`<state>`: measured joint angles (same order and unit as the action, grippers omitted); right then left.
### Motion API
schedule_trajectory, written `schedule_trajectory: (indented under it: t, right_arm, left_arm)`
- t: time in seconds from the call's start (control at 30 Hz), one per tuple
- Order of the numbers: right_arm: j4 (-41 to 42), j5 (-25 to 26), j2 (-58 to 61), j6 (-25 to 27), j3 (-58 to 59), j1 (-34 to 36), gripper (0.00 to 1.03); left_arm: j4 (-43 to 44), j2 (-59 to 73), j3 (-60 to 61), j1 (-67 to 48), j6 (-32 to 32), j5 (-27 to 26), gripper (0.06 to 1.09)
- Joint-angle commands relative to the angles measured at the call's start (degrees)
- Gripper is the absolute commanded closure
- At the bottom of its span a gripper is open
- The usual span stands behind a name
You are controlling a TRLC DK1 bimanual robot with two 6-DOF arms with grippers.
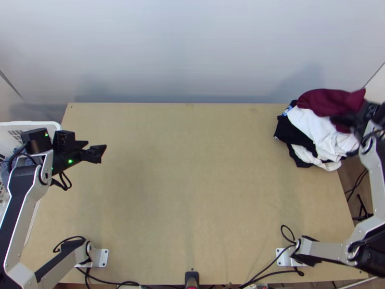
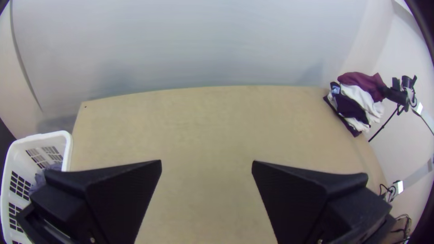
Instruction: Fold the t-shirt
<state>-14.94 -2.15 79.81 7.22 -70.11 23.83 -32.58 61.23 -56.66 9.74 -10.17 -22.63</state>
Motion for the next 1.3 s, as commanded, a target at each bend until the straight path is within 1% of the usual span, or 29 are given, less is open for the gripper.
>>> schedule_trajectory:
  t: [0.0, 0.07, 0.17, 0.23, 0.33, 0.37, 0.43, 0.5, 0.6, 0.67, 0.7, 0.8, 0.87, 1.0, 1.17, 1.27]
  right_arm:
    - [2.55, -0.04, -9.67, 1.92, 15.70, 2.00, 1.00]
    - [3.34, 0.04, -12.84, 2.53, 20.62, 0.60, 1.00]
    - [7.73, 0.04, -14.24, 6.05, 27.39, -1.60, 1.00]
    - [8.79, 0.04, -14.16, 6.31, 29.06, -1.95, 1.00]
    - [9.05, 0.04, -13.98, 6.58, 28.36, -2.13, 1.00]
    - [9.05, 0.04, -14.07, 6.84, 28.01, -2.21, 0.92]
    - [9.14, 0.13, -13.89, 6.93, 27.30, -2.13, 0.60]
    - [9.14, 0.13, -12.75, 7.81, 26.34, -2.04, 0.34]
    - [9.14, 0.22, -12.40, 9.12, 25.02, -1.95, 0.04]
    - [8.08, 0.22, -12.31, 8.60, 22.82, -1.77, 0.03]
    - [7.20, 0.22, -12.40, 6.93, 21.33, -1.51, 0.03]
    - [0.61, -0.13, -12.75, 3.50, 16.93, -1.07, 0.03]
    - [-4.31, -1.98, -13.80, 2.88, 15.17, -1.07, 0.03]
    - [-8.44, -3.47, -18.46, 3.15, 14.82, -1.42, 0.03]
    - [-19.25, -5.14, -24.09, 5.08, 14.03, -1.77, 0.03]
    - [-26.02, -5.32, -29.98, 5.43, 15.44, -4.15, 0.03]
  left_arm:
    - [-0.82, -2.96, 1.12, -2.71, 0.51, 0.04, 0.11]
    - [-1.61, -3.58, 1.21, -3.58, 0.86, 0.04, 0.11]
    - [-2.93, -3.93, 1.21, -4.99, 2.09, 0.04, 0.11]
    - [-3.46, -4.37, 1.47, -5.25, 2.44, 0.04, 0.11]
    - [-3.46, -4.81, 2.00, -5.25, 3.06, 0.13, 0.11]
    - [-3.46, -4.81, 2.08, -5.17, 3.41, 0.22, 0.11]
    - [-3.55, -5.25, 2.35, -5.08, 3.67, 0.31, 0.11]
    - [-3.55, -5.60, 2.79, -4.99, 3.67, 0.40, 0.11]
    - [-3.55, -6.04, 3.23, -4.38, 3.67, 0.40, 0.11]
    - [-3.72, -6.39, 3.40, -4.29, 3.76, 0.40, 0.11]
    - [-3.90, -6.65, 3.40, -4.29, 3.93, 0.40, 0.11]
    - [-4.16, -7.88, 3.67, -4.29, 4.37, 0.40, 0.11]
    - [-4.16, -8.32, 4.19, -4.29, 4.37, 0.40, 0.11]
    - [-4.34, -8.85, 4.54, -4.20, 4.46, 0.40, 0.11]
    - [-5.57, -11.13, 4.63, -4.20, 4.55, 0.40, 0.11]
    - [-5.92, -12.72, 5.42, -4.20, 4.37, 0.40, 0.11]
